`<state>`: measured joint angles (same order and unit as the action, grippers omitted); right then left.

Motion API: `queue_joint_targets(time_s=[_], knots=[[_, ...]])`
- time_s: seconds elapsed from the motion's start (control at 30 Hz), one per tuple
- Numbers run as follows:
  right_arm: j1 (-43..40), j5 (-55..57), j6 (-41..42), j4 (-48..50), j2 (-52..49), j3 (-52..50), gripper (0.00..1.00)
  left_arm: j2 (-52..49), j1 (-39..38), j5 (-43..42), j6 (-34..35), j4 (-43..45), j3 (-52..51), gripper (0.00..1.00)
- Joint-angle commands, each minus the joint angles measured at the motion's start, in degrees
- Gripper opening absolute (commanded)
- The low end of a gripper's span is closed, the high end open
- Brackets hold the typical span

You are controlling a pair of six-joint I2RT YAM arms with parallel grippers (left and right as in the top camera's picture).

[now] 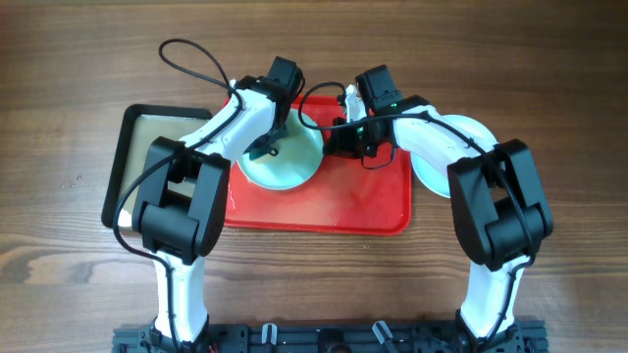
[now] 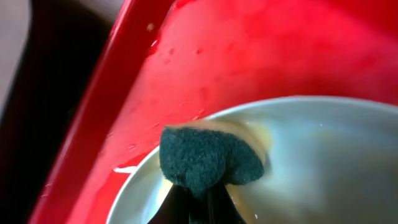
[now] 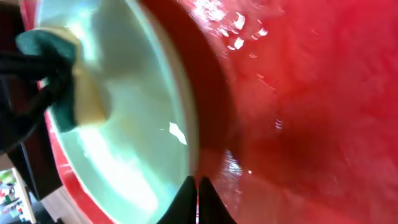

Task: Clean dirty plates on tray and stack at the side
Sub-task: 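Scrub the tilted blue plate with the sponge in the left gripper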

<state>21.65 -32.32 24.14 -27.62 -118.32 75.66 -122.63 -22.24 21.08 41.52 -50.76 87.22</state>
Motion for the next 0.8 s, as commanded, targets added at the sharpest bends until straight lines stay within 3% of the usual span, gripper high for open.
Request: queue_joint_targets(time_s=[0.0, 0.13, 0.2, 0.27, 0.37, 0.43, 0.57, 0.63, 0.73, 0.77], knots=[[-0.13, 1.36, -0.13, -0.50, -1.49, -0.02, 0.04, -3.28, 1.25, -23.74, -22.47, -2.78, -2.40, 0.04], [-0.13, 1.36, -0.13, -0.50, -1.49, -0.02, 0.04, -3.28, 1.31, -57.70, -45.42, -4.22, -2.38, 0.04], [-0.13, 1.33, -0.15, -0.52, -1.49, -0.02, 0.04, -3.28, 1.31, -63.30, -49.29, -3.65, -2.38, 0.04], [-0.13, 1.33, -0.15, -0.55, -1.49, -0.02, 0.04, -3.28, 1.55, -63.23, -49.18, -1.40, -2.38, 0.04], [-0.13, 1.36, -0.17, -0.55, -1.49, -0.02, 0.04, -3.28, 2.71, -56.85, -39.78, 4.72, -2.38, 0.04], [-0.13, 1.36, -0.13, -0.55, -1.49, -0.02, 0.04, -3.28, 3.89, -44.78, -27.21, 8.92, -2.38, 0.04], [-0.13, 1.36, -0.17, -0.70, -1.49, -0.02, 0.04, -3.28, 4.85, -19.91, -8.35, 10.03, -2.38, 0.04], [-0.13, 1.36, -0.17, -0.70, -1.49, -0.02, 0.04, -3.28, 4.83, -13.53, -3.10, 9.60, -2.38, 0.04], [0.26, 1.36, 0.09, -0.63, -1.49, -0.02, 0.06, -3.28, 4.76, -14.14, 1.66, 9.62, -2.40, 0.04], [0.68, 1.33, 0.09, -0.48, -1.49, -0.02, 0.25, -3.28, 4.72, -14.97, 2.84, 9.40, -2.40, 0.04]])
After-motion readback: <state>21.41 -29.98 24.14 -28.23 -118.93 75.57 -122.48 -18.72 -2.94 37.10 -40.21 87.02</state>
